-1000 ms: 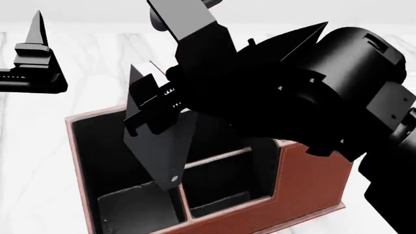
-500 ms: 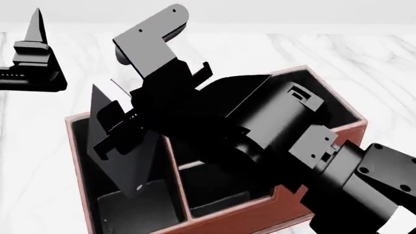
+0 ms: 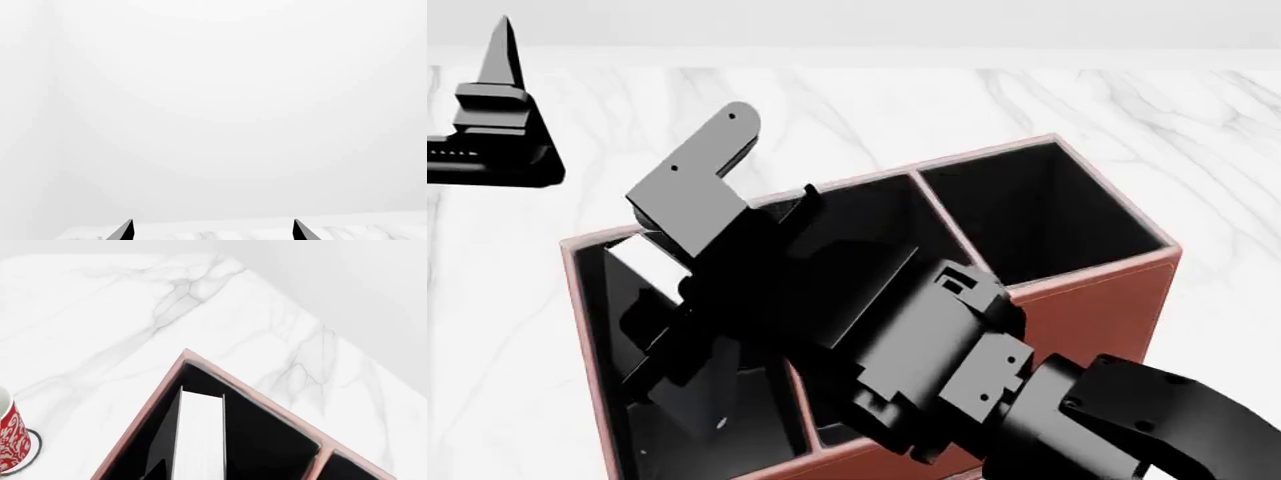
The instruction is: Pick up the book and place it in the left compartment of the caddy.
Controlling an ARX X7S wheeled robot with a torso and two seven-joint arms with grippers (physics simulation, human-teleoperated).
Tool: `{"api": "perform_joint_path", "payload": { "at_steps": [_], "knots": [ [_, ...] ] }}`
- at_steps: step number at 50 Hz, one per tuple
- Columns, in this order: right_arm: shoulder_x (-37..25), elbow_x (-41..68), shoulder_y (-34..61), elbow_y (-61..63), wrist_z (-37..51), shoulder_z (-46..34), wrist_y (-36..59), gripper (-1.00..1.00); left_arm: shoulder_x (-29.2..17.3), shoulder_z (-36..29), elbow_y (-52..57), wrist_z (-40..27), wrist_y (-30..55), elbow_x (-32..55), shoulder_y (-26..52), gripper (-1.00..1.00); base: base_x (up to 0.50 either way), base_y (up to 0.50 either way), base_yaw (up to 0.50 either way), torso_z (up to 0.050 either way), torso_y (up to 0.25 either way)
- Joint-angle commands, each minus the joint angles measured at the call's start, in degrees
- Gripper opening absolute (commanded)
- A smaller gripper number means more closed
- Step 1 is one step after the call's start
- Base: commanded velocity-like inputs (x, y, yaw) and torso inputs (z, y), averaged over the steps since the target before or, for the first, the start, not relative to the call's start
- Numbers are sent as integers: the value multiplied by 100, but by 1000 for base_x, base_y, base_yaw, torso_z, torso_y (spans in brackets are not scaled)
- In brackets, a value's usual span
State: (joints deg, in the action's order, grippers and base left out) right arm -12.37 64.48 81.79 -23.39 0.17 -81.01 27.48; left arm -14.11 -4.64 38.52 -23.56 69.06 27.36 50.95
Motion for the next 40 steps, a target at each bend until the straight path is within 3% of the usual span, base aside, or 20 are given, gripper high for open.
{"api": "perform_joint_path", "payload": {
  "at_steps": [1,40],
  "knots": [
    [102,-577,-96,-94,-103,-46,-201,-100,-16,-38,-38,-19,-63,11,-37,100,0,0,0,0,0],
    [420,-1563,-555,-935,-236,-554,-966,-100,-97,-116,-114,-68,-232,66,-152,100,0,0,0,1,1]
  ]
}}
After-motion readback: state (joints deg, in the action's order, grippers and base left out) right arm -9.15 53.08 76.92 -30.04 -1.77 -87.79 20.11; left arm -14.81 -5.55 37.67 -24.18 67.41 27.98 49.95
